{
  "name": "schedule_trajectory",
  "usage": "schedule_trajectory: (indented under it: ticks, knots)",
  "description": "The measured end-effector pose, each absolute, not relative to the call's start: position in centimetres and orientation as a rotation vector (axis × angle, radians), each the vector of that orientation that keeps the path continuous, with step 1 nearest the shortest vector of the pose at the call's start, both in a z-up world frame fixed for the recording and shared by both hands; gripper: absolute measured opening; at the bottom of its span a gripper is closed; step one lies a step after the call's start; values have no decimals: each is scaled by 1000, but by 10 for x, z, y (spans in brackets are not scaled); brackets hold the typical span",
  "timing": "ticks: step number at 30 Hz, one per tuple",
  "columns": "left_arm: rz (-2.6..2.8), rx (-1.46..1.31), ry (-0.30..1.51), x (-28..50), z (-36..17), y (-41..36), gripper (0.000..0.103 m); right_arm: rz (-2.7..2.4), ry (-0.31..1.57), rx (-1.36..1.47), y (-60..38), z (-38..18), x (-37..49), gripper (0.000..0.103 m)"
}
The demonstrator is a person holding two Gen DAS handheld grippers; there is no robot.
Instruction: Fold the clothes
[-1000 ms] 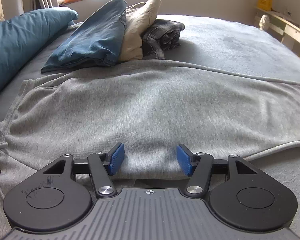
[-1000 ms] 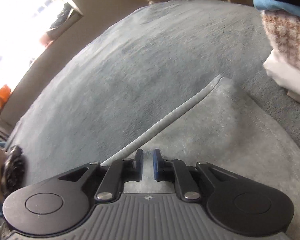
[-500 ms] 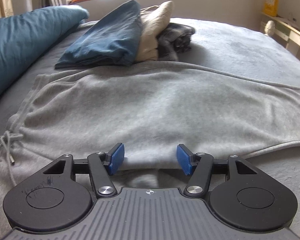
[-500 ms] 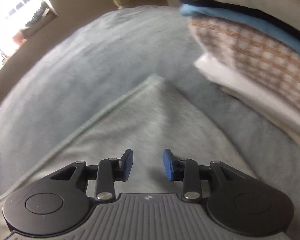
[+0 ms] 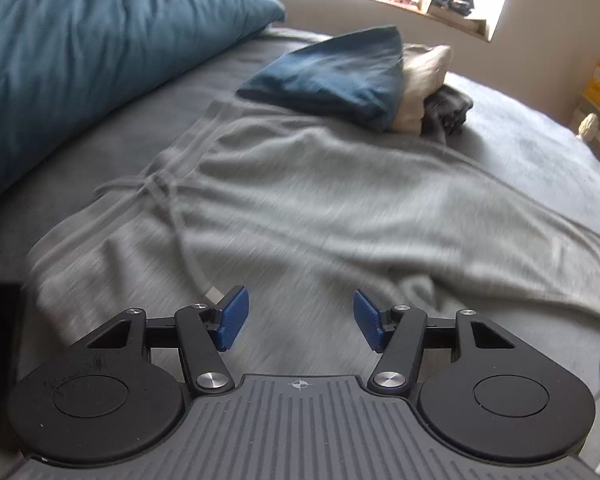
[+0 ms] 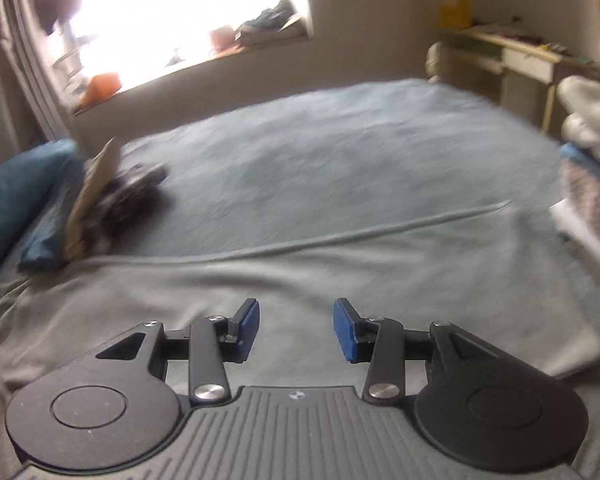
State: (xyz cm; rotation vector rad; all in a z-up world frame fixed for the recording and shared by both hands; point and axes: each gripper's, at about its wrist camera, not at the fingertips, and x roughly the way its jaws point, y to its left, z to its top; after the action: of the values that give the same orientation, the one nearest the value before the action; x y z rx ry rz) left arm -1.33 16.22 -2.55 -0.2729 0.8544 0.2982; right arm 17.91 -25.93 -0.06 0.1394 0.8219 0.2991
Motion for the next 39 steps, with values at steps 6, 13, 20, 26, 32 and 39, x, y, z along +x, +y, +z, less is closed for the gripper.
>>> schedule_trajectory:
  ticks: [6,13,20,26,32,39]
  knots:
    - [336,-298,908,-77,-27,182,58,802,1030,268,-159,-23,121,43]
    - [450,-410,896,-109,-31,222,58,1510,1326,602,-79,3,37,43]
    - [430,-502,896,-113,-46,238,58,1361,1421,535,-80,-14,24,44]
    - [421,-600,878,-110,-72,241,57,1209,1166,-86,-71,-23,-14,44]
    - [417,-603,815,-105,-77,236,33,1187,982,-543,-49,-40,-62,43]
    - [435,-481,722,-105,-56,221,6,1169,743,-865,-48,-53,-101,7]
